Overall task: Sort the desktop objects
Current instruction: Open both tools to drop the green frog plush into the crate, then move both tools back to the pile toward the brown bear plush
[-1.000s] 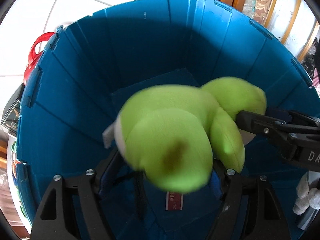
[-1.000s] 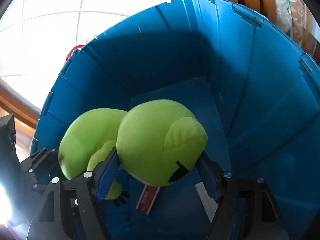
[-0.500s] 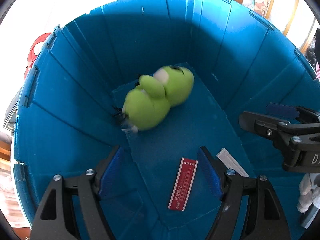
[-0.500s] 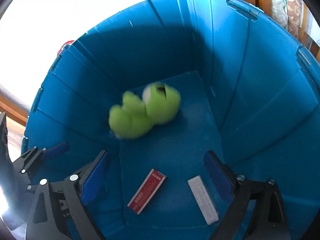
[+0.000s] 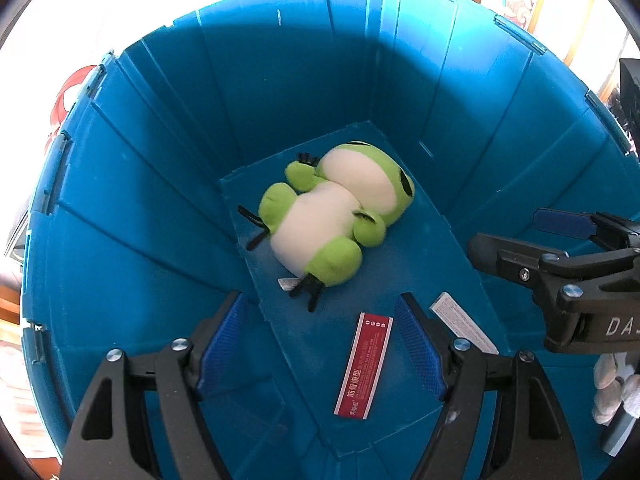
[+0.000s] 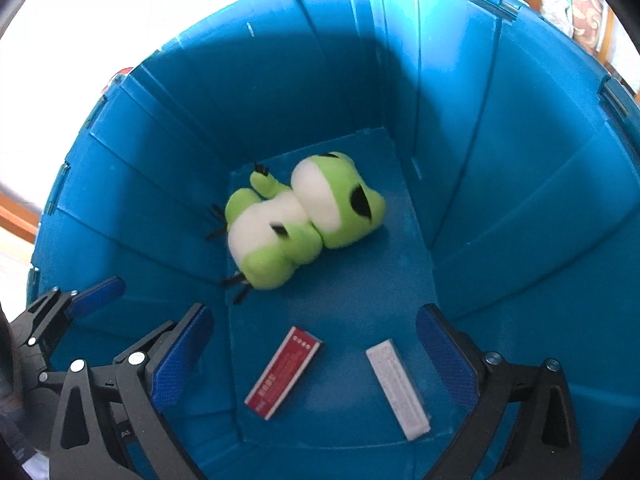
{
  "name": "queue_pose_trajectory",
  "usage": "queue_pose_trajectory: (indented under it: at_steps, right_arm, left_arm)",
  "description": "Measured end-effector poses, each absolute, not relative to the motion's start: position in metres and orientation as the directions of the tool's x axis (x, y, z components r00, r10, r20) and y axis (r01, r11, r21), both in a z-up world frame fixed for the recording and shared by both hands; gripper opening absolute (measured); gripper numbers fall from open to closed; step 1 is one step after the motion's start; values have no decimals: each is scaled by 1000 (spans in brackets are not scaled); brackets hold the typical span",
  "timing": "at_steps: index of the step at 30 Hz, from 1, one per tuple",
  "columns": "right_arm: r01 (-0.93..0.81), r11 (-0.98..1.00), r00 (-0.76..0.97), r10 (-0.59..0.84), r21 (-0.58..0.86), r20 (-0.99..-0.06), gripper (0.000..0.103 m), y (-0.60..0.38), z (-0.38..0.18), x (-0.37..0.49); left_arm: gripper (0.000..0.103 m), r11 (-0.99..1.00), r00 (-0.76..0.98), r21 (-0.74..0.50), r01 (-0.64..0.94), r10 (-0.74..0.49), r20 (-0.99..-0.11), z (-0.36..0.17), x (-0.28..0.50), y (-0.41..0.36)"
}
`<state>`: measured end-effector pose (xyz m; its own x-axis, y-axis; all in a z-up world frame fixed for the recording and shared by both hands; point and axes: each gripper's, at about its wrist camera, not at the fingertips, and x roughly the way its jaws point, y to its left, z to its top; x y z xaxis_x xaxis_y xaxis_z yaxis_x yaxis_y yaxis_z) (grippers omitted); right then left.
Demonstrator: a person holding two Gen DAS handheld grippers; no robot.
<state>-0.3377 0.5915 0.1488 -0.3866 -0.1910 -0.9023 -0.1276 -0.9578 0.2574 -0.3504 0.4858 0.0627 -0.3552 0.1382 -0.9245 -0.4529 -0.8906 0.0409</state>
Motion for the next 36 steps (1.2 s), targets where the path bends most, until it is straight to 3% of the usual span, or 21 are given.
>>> queue_pose_trajectory:
  at_steps: [12, 21, 27, 33, 36]
  right_arm:
    - [-131, -954, -396, -197, 268, -897, 103, 590, 149, -338]
    - [-95, -941, -514, -233, 325, -825, 103, 591, 180, -329]
    - [-19, -938, -639, -255, 346, -726, 103, 558, 234, -302]
    - [124, -921, -735, -335, 369, -590, 103, 490, 286, -262]
    - [223, -904, -747, -399, 366, -531, 103, 441, 302, -244]
  left_arm:
    - [75, -892, -361, 37, -450, 143, -921, 64, -351, 484]
    - [75, -915, -408, -120, -386, 285, -867, 107, -340, 448]
    - [75, -915, -578, -120, -384, 339, -742, 172, -303, 394]
    - [77, -961, -783, -38, -274, 246, -571, 209, -246, 302]
    - [77, -982, -822, -27, -187, 171, -543, 202, -223, 245]
